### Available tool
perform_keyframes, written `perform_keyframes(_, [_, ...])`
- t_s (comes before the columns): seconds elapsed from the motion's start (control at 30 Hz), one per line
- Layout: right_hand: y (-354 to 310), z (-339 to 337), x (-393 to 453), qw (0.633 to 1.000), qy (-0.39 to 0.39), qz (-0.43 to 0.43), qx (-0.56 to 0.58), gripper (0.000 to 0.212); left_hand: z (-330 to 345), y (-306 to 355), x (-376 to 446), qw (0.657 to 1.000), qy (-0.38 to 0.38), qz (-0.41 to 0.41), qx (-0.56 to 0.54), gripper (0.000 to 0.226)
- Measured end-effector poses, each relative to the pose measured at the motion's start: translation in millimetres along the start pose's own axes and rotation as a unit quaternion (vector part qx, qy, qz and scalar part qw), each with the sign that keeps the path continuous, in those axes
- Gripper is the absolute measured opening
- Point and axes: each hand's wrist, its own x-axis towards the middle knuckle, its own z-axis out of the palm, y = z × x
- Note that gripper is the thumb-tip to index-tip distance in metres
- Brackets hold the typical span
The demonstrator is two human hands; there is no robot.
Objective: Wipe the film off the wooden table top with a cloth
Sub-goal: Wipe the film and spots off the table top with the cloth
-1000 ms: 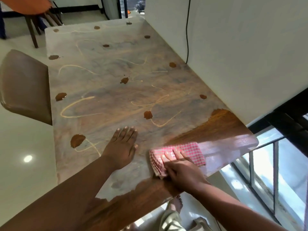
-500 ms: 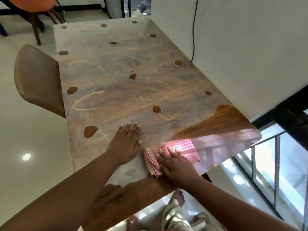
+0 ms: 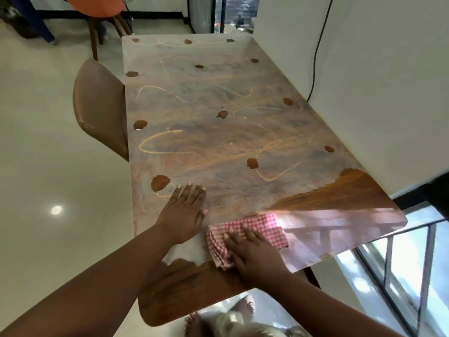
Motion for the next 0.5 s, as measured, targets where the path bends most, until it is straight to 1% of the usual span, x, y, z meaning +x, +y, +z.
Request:
perform_keyframes(0.07, [9.2,-0.4,-17.7,0.998,0.005,-0.041,-0.037,0.047,-0.7,-4.5,-0.3,1.0,0.002,-0.01,-0.011,0.062])
perform_keyframes(0.1, [20.1,-4.9,-25.0,0.998,-0.001,-0.034,-0.048,0.046,-0.8,-5.7,-0.1,1.0,0.003,-0.014,-0.015,0.062])
perform_keyframes(0.2, [59.2,-18.0,-24.4,0.999,-0.03,0.044,-0.004,0.046,2.6,-7.9,2.2,1.0,0.006,-0.022,-0.017,0.062])
perform_keyframes(0.23, [64.7,-20.5,-17.0,0.998,-0.029,0.055,-0.009,0.047,4.3,-6.9,2.2,1.0,0.003,-0.022,-0.017,0.062])
perform_keyframes(0.27, [63.6,-22.7,-7.6,0.998,-0.022,0.057,-0.014,0.047,5.1,-5.6,2.2,1.0,0.0,-0.02,-0.017,0.062])
perform_keyframes(0.33, [45.7,-21.4,7.9,0.998,0.0,0.068,0.014,0.049,5.9,-0.8,3.2,1.0,-0.01,-0.014,-0.019,0.062])
perform_keyframes(0.4, [21.3,-11.9,17.6,0.999,0.002,0.042,0.022,0.051,4.3,4.3,6.5,1.0,-0.009,-0.011,-0.025,0.062])
perform_keyframes(0.5, [-3.0,-4.0,10.5,0.998,-0.036,-0.046,0.006,0.054,-3.6,8.3,12.2,1.0,-0.008,-0.006,-0.015,0.061])
